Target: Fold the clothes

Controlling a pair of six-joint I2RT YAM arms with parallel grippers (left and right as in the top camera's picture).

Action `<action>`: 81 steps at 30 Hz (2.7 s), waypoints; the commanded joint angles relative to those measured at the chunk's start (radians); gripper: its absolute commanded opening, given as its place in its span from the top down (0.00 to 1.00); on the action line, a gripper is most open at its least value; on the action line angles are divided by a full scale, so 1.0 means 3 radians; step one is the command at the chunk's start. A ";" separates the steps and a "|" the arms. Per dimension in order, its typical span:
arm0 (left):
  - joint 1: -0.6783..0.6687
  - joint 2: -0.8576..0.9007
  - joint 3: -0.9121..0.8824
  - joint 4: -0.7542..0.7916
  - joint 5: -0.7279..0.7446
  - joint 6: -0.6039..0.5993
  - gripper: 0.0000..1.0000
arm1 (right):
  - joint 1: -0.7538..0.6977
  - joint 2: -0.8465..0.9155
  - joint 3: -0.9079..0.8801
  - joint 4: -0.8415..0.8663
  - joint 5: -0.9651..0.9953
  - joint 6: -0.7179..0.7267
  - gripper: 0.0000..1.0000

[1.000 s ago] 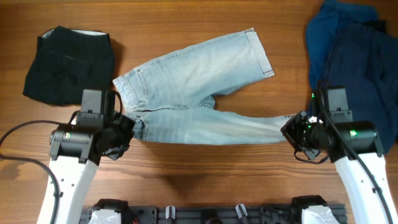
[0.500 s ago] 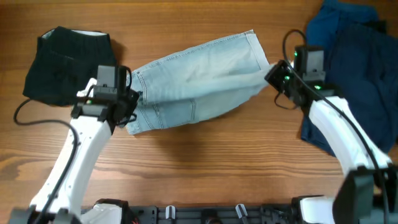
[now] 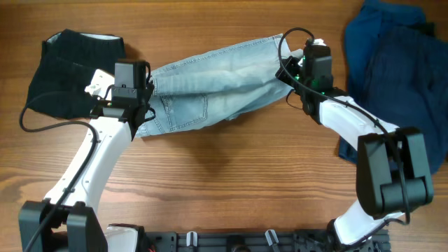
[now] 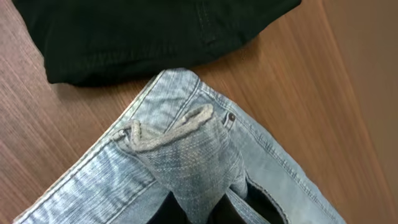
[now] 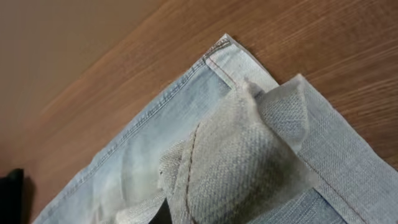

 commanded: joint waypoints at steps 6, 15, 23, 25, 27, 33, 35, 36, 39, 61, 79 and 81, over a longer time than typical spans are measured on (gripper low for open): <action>0.0045 0.0539 -0.0006 0.0904 -0.0544 0.0031 0.12 | 0.0009 0.0370 0.0070 0.1116 0.0189 0.0075 0.20; 0.0193 0.0465 -0.0004 0.1067 -0.0104 0.0913 0.00 | 0.0005 0.0301 0.0126 0.1114 -0.0326 -0.0520 0.00; 0.0195 0.0027 -0.0001 0.0118 0.0720 0.1179 0.01 | -0.0375 -0.0421 0.0589 -0.1218 -0.0863 -0.1228 0.00; 0.0195 -0.0058 0.0062 -0.0111 0.0771 0.1177 0.01 | -0.0439 -0.0440 0.0937 -0.1836 -0.1040 -0.1460 0.00; 0.0195 -0.0064 0.0174 -0.0336 0.1005 0.1191 0.01 | -0.0437 -0.0439 0.1307 -0.2445 -0.0867 -0.1692 0.00; 0.0192 -0.0001 0.0179 -0.0533 0.1213 0.1275 0.01 | -0.0612 -0.0290 0.1598 -0.3090 -0.0797 -0.2037 0.00; 0.0192 0.0052 0.0179 -0.0535 0.1193 0.1275 0.01 | -0.0615 -0.0116 0.1598 -0.3226 -0.0763 -0.2134 0.00; 0.0192 0.0083 0.0179 -0.0543 0.1188 0.1274 0.01 | -0.0615 -0.0046 0.1598 -0.3278 -0.0763 -0.2157 0.00; 0.0205 0.0231 0.0179 -0.0454 0.1072 0.1237 0.04 | -0.0615 0.0029 0.1598 -0.3259 -0.0753 -0.2154 0.00; 0.0432 0.0708 0.0211 -0.0338 0.1420 0.0971 0.33 | -0.0312 0.0764 0.1596 -0.1974 -0.0928 -0.1799 0.96; 0.0783 0.0622 0.0448 -0.0525 0.2204 0.1289 0.00 | -0.0399 0.1144 0.1573 -0.3339 0.0024 -0.1118 0.95; 0.0783 0.0622 0.0448 -0.0736 0.1963 0.1289 0.00 | -0.0502 0.1144 0.1573 -0.3419 0.0022 -0.1035 0.96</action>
